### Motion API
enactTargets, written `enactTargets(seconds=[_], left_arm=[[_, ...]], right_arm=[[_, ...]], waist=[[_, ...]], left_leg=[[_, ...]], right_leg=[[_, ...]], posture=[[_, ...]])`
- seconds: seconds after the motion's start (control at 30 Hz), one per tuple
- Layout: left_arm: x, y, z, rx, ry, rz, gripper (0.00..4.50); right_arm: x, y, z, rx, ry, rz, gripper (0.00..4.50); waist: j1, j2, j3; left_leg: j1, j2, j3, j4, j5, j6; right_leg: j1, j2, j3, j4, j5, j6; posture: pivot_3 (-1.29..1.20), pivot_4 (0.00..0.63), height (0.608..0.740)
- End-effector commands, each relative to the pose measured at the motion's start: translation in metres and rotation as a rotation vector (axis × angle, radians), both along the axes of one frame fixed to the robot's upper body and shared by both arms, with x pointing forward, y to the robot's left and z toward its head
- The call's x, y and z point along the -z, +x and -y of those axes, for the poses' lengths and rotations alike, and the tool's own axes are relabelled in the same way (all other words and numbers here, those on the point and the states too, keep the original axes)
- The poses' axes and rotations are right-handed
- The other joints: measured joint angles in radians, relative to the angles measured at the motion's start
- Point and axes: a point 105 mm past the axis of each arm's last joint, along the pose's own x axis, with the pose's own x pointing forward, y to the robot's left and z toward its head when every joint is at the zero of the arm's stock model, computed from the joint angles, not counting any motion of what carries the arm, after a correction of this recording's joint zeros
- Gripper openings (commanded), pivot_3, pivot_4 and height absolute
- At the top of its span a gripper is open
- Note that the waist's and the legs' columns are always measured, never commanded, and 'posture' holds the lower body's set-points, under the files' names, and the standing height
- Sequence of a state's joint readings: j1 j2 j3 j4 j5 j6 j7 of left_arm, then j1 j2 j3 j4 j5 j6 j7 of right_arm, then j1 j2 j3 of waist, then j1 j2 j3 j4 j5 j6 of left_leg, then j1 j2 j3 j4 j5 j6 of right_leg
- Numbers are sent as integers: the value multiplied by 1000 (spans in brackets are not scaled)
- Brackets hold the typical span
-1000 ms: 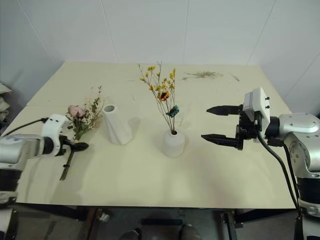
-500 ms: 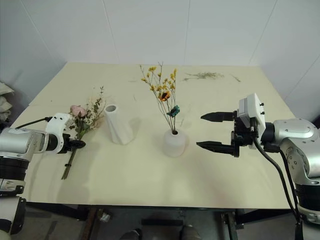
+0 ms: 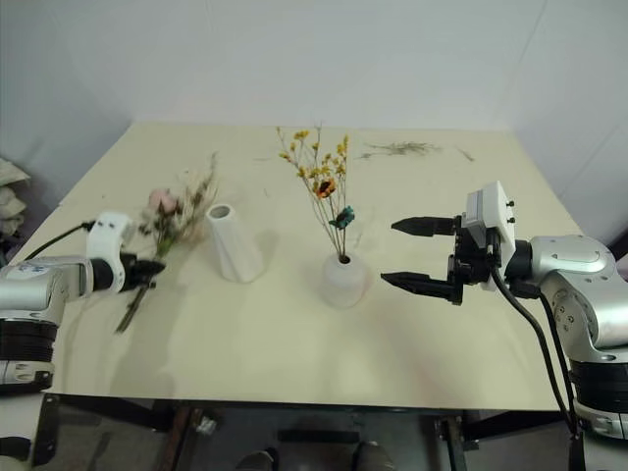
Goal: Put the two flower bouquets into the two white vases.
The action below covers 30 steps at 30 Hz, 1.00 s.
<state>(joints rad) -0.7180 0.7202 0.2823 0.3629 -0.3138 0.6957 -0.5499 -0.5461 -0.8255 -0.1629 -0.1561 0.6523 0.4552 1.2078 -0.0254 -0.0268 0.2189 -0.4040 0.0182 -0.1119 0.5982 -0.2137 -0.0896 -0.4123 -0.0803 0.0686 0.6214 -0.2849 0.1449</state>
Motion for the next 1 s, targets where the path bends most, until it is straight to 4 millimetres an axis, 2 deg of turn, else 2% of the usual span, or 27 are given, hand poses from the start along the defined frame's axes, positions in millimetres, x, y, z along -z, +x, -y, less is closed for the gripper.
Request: enactTargets(seconds=[0.03,0.13,0.27,0.37,0.47,0.67,0.9,1.0], left_arm=[[-69,-17,-7,27,-108,412,125],[-93,-32,6,125,-160,613,125],[-110,-42,13,188,-217,743,125],[-134,-57,33,363,-317,869,125],[-138,-56,51,456,-350,871,125],[-142,-47,72,552,-411,858,125],[-143,-38,90,622,-449,845,125],[-144,-35,90,622,-450,847,125]], right_arm=[[-9,-2,-1,7,15,54,4500],[-9,-1,-2,10,22,53,4500],[-9,0,-2,15,25,52,4500],[-9,3,-4,22,36,51,4500],[-7,4,-6,25,42,49,4500],[-5,3,-10,26,51,45,4500],[0,-1,-11,43,67,37,4500],[1,-3,-11,54,74,34,4500]], waist=[[0,0,0],[-1,0,0],[-2,0,0],[-2,0,0],[-2,0,0],[-2,0,0],[-3,0,0],[-3,0,0]], left_leg=[[0,0,0,0,0,0],[-1,0,0,0,0,0],[0,0,0,0,-1,0],[0,-1,0,2,-1,0],[-1,0,0,3,-1,0],[0,-1,0,6,-1,0],[-1,-1,0,6,-1,1],[-1,-1,0,6,-1,1]], right_leg=[[0,0,0,-1,0,0],[0,-1,0,-2,1,1],[0,-1,0,-1,1,1],[1,-1,0,-1,1,2],[1,0,0,0,1,2],[2,0,0,0,2,3],[2,0,0,0,2,3],[2,0,0,-1,2,3]], posture=[[0,150,740],[0,150,740],[0,150,740],[0,150,740],[0,150,740],[0,150,740],[0,150,740],[0,150,740]])
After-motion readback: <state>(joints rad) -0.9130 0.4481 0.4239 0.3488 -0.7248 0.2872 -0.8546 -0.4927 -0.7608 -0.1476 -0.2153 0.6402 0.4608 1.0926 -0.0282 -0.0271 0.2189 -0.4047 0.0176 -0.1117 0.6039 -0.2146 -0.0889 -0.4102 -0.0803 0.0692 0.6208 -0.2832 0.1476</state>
